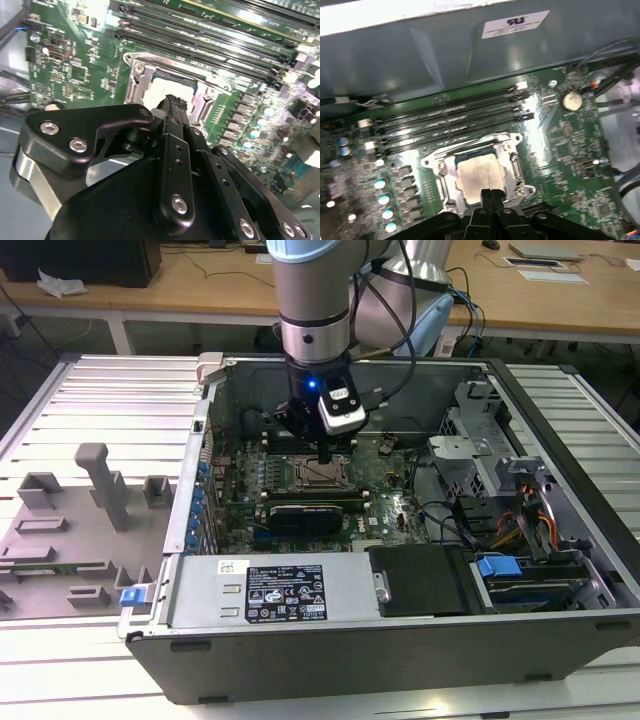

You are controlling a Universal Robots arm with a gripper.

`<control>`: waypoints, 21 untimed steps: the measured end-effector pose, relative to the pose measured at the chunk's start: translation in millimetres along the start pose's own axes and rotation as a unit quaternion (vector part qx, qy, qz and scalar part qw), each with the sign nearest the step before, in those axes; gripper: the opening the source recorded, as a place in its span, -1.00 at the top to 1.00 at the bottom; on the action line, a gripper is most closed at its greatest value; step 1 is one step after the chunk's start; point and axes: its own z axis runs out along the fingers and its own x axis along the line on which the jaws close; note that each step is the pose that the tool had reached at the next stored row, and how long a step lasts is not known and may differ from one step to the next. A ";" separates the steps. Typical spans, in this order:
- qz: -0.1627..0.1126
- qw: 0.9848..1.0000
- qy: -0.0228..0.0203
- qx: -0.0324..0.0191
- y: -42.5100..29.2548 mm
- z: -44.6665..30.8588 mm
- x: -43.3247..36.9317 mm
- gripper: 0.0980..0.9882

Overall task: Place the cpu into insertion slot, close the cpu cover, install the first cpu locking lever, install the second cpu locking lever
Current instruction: 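Install the first cpu locking lever, then install the second cpu locking lever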

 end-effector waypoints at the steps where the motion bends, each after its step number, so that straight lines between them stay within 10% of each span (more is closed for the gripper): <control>1: 0.000 1.000 0.000 0.000 0.0 0.0 0.1 0.98; 21: -0.023 1.000 0.001 0.000 0.0 0.1 0.0 0.98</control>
